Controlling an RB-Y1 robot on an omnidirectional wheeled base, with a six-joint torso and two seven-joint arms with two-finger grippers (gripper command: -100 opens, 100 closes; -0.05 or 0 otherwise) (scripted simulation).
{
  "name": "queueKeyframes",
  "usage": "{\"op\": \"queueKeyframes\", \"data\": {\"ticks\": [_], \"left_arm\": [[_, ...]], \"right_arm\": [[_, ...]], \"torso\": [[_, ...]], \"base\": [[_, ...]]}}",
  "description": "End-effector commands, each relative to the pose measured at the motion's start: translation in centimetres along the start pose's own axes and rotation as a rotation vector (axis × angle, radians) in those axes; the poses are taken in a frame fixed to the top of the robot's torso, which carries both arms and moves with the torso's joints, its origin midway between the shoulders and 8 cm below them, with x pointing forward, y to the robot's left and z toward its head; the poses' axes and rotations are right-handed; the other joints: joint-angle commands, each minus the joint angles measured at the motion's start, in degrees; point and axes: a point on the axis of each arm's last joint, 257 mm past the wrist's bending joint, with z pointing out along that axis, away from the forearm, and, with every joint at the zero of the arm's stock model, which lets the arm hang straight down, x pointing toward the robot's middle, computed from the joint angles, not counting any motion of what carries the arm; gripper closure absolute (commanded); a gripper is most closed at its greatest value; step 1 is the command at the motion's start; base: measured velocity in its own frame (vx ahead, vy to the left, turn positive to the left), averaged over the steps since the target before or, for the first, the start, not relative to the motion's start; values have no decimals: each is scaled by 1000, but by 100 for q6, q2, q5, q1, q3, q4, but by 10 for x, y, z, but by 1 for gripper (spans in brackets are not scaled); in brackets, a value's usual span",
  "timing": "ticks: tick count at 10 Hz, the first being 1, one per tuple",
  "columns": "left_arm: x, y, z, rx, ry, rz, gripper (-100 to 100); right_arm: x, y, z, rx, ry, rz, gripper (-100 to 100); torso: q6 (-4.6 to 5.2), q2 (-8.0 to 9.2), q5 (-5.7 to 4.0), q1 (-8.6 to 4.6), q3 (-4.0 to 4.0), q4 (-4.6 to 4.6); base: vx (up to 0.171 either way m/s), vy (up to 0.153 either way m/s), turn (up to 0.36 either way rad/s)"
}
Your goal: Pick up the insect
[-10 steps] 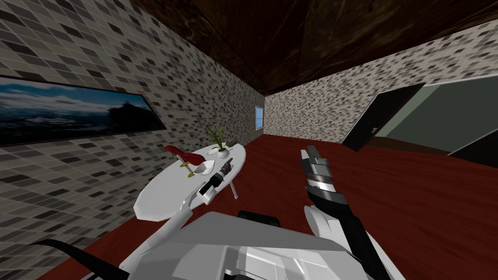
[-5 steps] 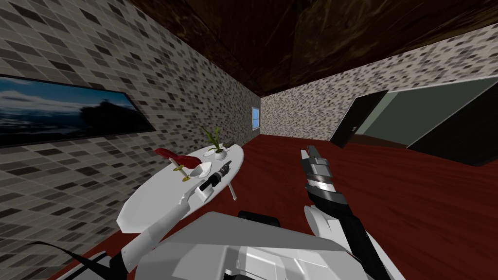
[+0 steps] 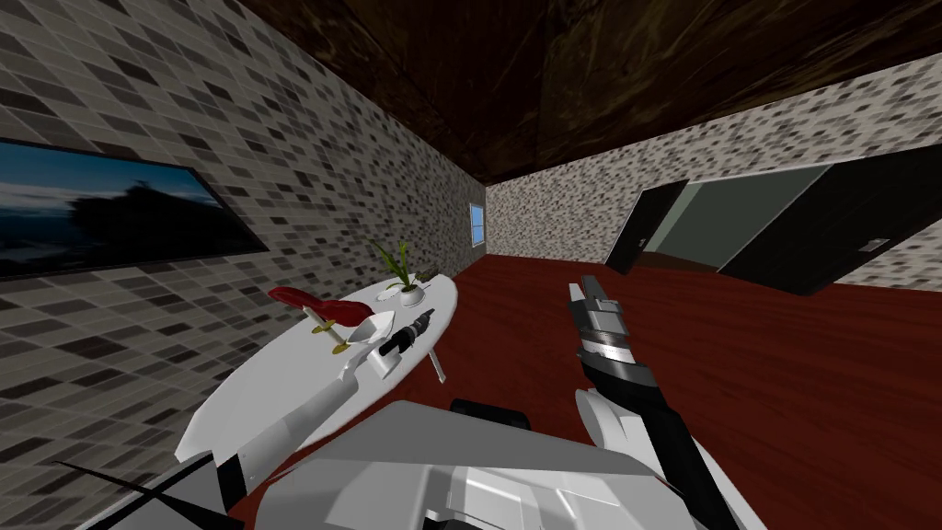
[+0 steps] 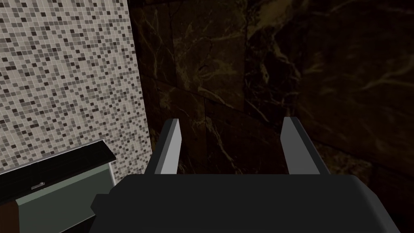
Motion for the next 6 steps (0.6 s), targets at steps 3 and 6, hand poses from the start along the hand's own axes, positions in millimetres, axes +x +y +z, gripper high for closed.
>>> {"op": "queueKeyframes", "data": {"ticks": [3, 6], "left_arm": [[-21, 35, -3, -124, -30, 47, -100], [-44, 68, -8, -242, -59, 102, -100]], "right_arm": [[0, 0, 0, 0, 0, 0, 0], [0, 0, 0, 0, 0, 0, 0]], "torso": [[-1, -4, -1, -4, -2, -1], [-4, -5, -1, -8, -3, -1]], "base": [[1, 36, -92], [3, 28, -108]]}}
